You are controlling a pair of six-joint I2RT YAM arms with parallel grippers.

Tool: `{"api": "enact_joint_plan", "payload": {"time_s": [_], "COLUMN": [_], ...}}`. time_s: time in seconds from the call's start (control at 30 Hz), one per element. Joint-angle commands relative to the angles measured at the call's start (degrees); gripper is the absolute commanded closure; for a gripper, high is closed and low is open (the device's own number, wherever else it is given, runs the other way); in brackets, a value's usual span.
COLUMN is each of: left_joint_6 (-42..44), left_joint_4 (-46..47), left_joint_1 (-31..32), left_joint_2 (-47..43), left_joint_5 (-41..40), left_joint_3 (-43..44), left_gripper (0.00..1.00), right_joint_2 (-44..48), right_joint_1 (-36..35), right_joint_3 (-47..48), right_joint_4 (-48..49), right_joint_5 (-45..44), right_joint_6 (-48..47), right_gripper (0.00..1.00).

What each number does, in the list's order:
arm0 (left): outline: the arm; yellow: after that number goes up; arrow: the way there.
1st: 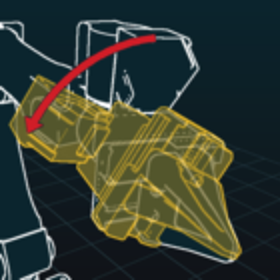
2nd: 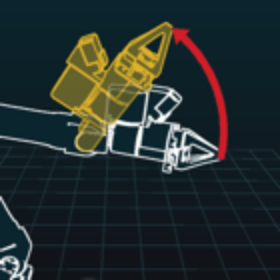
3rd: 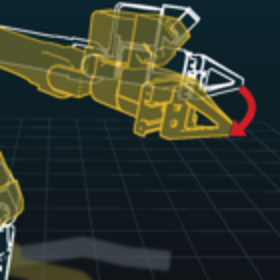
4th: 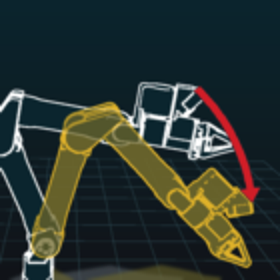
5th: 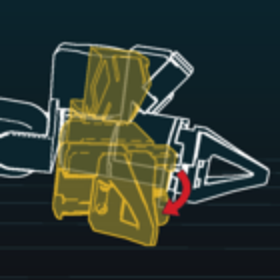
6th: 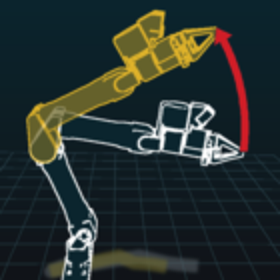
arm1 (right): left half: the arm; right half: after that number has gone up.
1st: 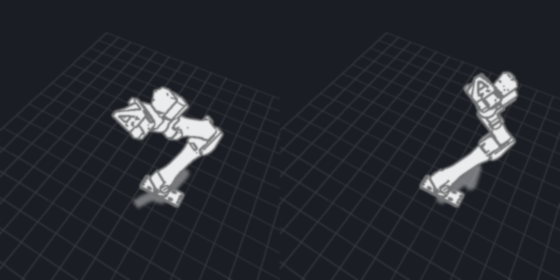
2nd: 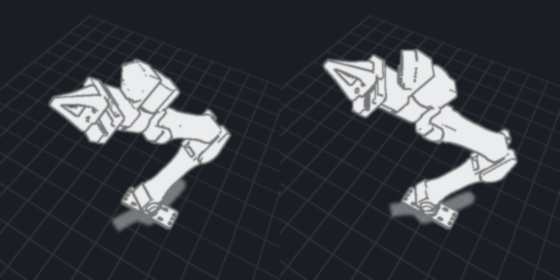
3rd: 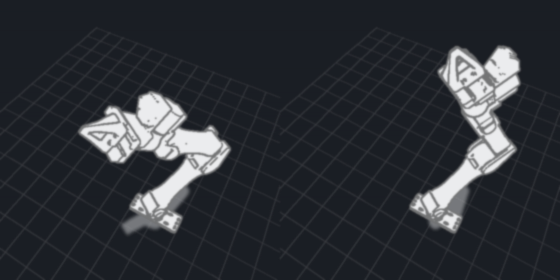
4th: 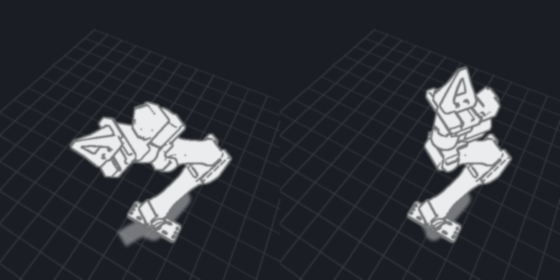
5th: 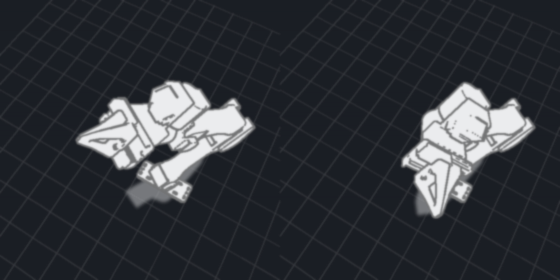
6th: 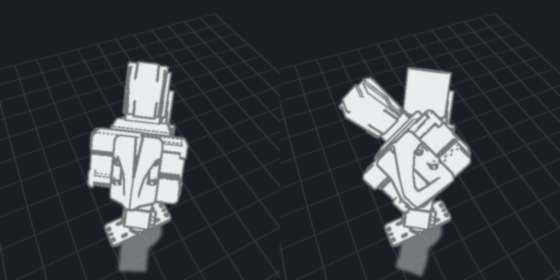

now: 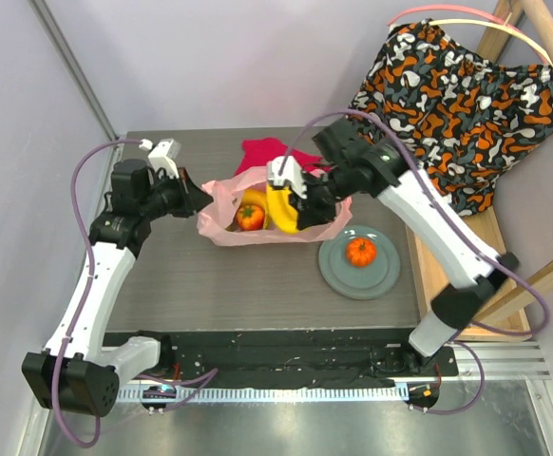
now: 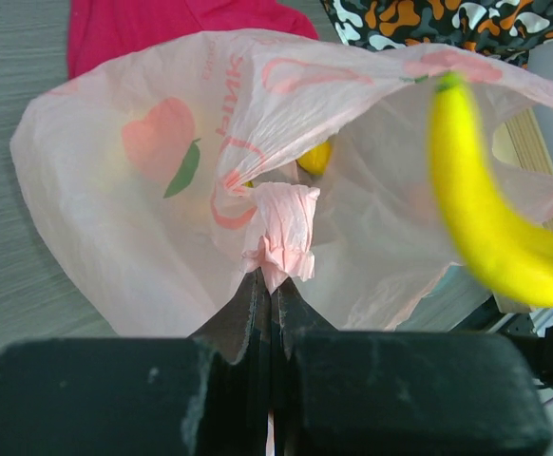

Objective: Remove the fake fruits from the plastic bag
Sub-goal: Take out the fake fruit from the plastic bag, then place the fake fruit on the plate.

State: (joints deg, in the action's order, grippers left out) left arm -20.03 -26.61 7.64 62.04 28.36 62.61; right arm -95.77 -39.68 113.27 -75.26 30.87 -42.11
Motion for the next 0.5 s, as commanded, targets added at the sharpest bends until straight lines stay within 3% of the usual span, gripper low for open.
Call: {"api": "enact_joint_plan", "payload": {"time_s": [0.0, 0.23, 0.47], "left_joint_6": [2.45, 2.63, 3.68], "left_joint_4": [1.74, 1.56, 0.24], "left_joint_1": [-0.61, -0.7, -0.87], "left_joint_2": [0.97, 1.86, -0.43], "left_joint_5": [-1.9, -1.9, -1.9], "left_joint_3": [3.65, 5.33, 5.07], "left_gripper": [1.0, 1.0, 1.0], "right_joint_2": [14.97, 29.05, 25.9], "right_joint_1": [2.32, 11.89, 17.26], "right_joint_3": [-3.39, -28.93, -42.69], "right_joint_4": [-10.87, -10.61, -0.61], "right_joint_5": [-11.95, -26.47, -35.43], "right_joint_6": [-2.19, -8.59, -7.73], "right_gripper": [0.99, 0.99, 0.99]}}
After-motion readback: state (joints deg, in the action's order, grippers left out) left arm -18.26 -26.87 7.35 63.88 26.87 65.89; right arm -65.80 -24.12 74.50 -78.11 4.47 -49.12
